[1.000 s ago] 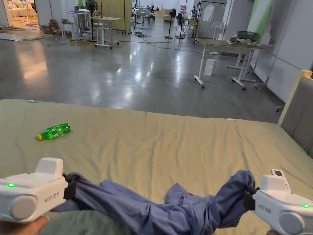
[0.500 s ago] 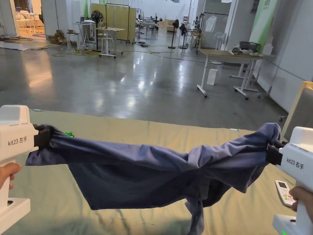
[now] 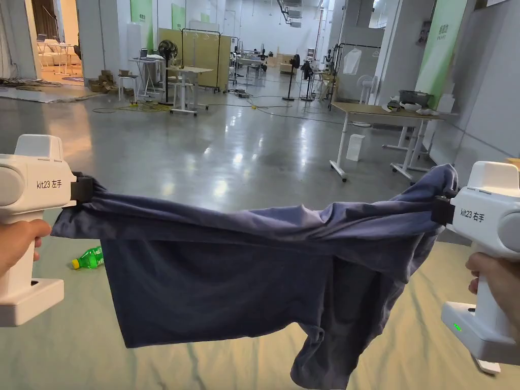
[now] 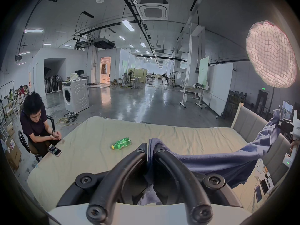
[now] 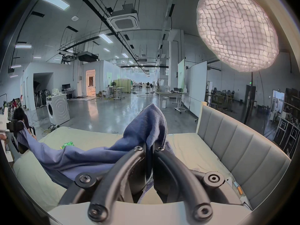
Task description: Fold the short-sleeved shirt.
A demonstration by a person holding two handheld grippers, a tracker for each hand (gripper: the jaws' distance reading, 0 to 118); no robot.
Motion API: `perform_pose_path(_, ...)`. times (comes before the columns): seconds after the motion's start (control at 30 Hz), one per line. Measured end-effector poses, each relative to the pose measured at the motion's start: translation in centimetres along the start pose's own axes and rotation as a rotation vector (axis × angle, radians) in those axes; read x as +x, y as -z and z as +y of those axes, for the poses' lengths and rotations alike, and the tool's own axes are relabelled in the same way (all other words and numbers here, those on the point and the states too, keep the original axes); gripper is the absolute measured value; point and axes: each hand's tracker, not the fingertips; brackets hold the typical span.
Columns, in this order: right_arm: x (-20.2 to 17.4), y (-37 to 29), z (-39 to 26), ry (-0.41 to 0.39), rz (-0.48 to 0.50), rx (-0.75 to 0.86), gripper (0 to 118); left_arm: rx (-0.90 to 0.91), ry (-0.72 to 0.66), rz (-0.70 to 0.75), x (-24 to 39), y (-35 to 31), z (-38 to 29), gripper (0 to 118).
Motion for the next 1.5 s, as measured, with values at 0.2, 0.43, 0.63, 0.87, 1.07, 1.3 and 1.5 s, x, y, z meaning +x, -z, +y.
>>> perform_pose_path(0.2,0.9,3.3,2.4,0.041,-0.015,0.002,6,0.005,-0.014,0.004,-0.2,2.7,2.8,6)
perform_pose_path(0.43,-0.1,7.8,4.8,-0.085,-0.029,0.062,6,0.006,0.058,0.037,1.6,6.8,6.1,6)
perform_pose_path(0.63,-1.1,10.2,6.5,-0.113,-0.038,0.067,6,0.025,0.065,0.055,1.9,8.6,8.0,6)
perform_pose_path(0.87,-1.5,10.4,3.1,-0.131,-0.037,0.057,6,0.000,0.088,0.053,1.6,8.6,3.9,6)
perform_pose_path(1.07,-1.0,8.2,-5.5,-0.143,-0.006,-0.031,6,-0.090,0.078,0.022,0.4,7.1,-5.2,6)
perform_pose_path(1.3,-0.2,0.4,-16.0,-0.162,0.002,-0.149,6,-0.217,0.069,-0.028,-0.7,1.6,-17.8,6)
perform_pose_path(1.5,-0.3,-5.2,-23.3,-0.191,0.018,-0.285,6,-0.371,0.029,-0.026,-1.2,-3.5,-26.3,6)
